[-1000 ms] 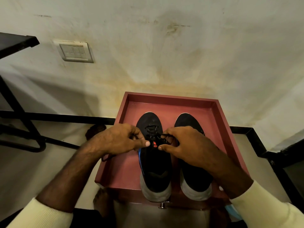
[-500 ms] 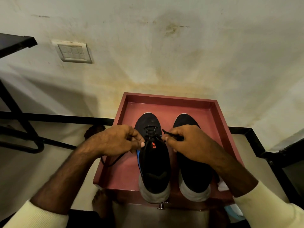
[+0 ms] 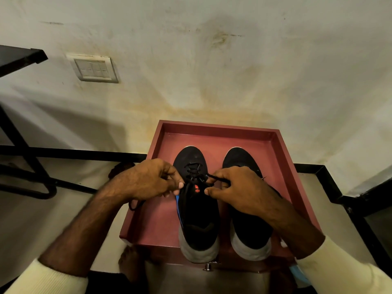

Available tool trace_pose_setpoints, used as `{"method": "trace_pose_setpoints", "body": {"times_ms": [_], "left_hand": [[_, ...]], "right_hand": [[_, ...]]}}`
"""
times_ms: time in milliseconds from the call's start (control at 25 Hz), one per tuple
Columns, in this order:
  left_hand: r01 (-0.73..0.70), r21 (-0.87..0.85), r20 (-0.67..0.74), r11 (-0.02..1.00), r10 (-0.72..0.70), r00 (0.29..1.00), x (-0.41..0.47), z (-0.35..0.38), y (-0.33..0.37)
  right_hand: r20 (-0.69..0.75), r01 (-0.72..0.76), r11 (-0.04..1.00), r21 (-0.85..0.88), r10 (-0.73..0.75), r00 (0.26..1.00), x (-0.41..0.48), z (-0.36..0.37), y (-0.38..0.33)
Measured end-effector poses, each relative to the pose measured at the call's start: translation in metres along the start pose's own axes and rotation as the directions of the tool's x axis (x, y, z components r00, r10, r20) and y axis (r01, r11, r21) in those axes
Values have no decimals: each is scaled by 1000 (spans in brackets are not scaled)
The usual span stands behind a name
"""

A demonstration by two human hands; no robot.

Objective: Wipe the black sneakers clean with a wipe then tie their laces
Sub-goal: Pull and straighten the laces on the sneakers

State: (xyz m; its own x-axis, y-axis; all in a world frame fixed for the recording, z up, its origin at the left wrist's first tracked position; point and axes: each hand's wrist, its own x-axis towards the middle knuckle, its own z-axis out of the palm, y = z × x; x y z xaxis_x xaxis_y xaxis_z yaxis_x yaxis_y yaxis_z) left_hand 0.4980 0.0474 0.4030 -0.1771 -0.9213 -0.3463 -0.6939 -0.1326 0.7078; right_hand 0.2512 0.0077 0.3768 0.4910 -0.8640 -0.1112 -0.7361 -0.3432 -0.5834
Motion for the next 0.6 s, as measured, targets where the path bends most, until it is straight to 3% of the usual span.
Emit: {"method": "trace_pose_setpoints", "body": {"times_ms": [240,360,440,600], "left_hand": [[3,17,4,1000,-3,1000,1,1,0],[16,50,-37,999,-14,999,-2,-3,1],[16,0,-91,1000,-16,996,-5,-9,1],[-103,-301,-185,948,48,982,-10,-15,8]], "right_hand": [[37,7,996,-85,-4,999,-1,4,-4],[14,-2,1000,-20,3,1000,0,0,-3],[-115,38,998,59,-31,993,0,-8,-4],[-361,176,953,248,-78,929,-1,-29,-9]]}}
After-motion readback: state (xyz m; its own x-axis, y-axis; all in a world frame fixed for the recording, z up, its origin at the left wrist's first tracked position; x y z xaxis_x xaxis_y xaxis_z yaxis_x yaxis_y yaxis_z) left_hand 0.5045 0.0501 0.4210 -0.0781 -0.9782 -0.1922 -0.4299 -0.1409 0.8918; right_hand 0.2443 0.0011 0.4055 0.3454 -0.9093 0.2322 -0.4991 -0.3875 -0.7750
